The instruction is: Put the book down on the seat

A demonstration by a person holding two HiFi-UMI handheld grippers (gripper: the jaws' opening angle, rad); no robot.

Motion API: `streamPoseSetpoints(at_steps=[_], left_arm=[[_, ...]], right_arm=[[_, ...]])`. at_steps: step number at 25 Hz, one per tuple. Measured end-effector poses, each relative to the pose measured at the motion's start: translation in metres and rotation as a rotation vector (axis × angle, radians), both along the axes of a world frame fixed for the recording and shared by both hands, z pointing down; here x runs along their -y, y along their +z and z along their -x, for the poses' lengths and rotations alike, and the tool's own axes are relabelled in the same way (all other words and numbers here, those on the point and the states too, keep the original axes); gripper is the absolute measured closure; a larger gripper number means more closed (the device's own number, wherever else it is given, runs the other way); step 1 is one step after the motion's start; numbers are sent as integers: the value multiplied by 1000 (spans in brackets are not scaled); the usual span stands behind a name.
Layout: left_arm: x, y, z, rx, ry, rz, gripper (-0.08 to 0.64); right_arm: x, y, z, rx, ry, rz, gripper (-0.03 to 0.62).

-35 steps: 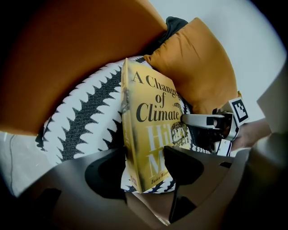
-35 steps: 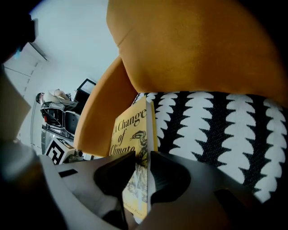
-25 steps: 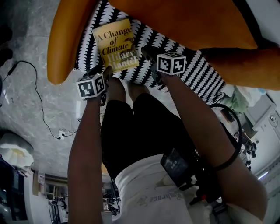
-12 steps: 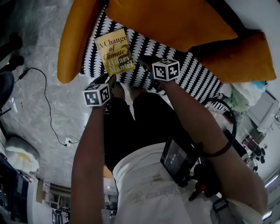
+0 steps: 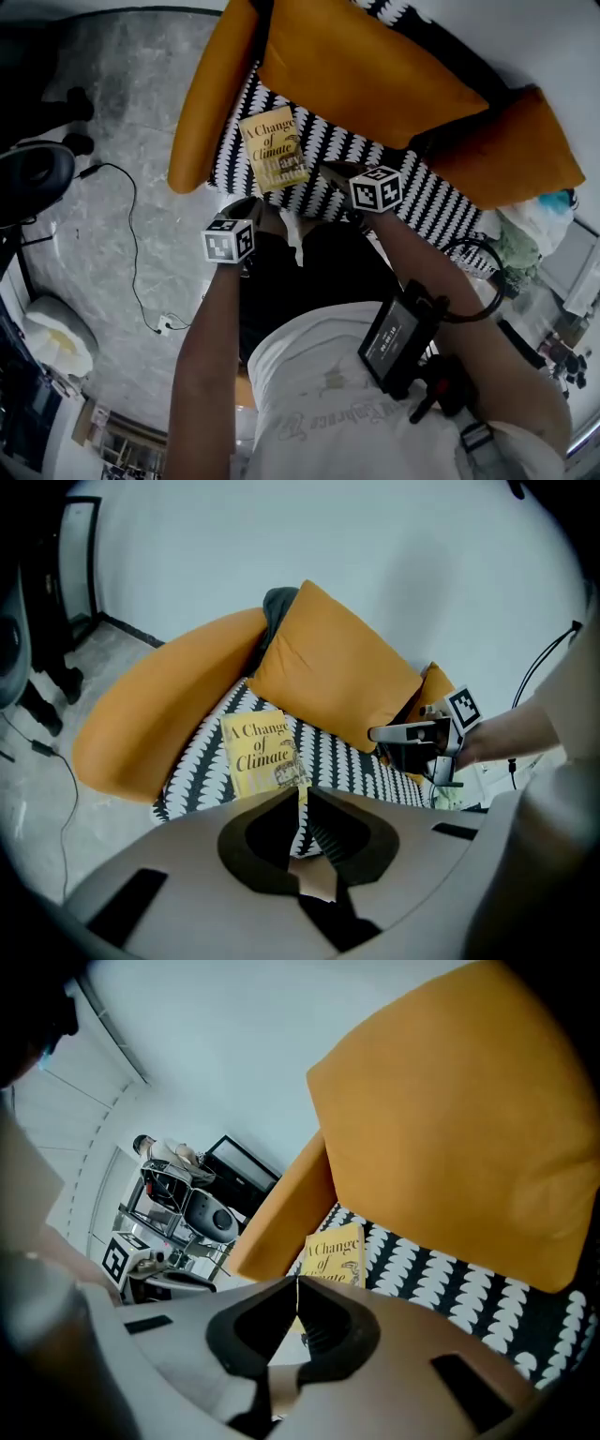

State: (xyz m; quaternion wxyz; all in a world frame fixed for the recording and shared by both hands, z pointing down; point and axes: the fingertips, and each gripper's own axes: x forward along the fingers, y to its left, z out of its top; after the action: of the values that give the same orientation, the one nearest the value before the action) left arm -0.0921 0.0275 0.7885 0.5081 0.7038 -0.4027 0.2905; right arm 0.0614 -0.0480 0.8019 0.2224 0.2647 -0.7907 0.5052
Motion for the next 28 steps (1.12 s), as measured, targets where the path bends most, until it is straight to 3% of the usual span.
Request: streamPoseSetpoints(at_steps=[12, 18, 23, 28], left_arm=[[-24, -90, 17, 0, 120, -130, 548], [-34, -142, 33, -36, 107, -245, 548], [-57, -178, 48, -9, 208, -335, 548], [-78, -216, 61, -28, 224, -432, 548]], right_arm=[[-15, -120, 24, 76, 5, -116, 575], [-25, -175, 36, 94, 10, -224, 577], [-45, -228, 56, 142, 21, -305, 577], [-81, -272, 78, 173, 16, -382, 577]])
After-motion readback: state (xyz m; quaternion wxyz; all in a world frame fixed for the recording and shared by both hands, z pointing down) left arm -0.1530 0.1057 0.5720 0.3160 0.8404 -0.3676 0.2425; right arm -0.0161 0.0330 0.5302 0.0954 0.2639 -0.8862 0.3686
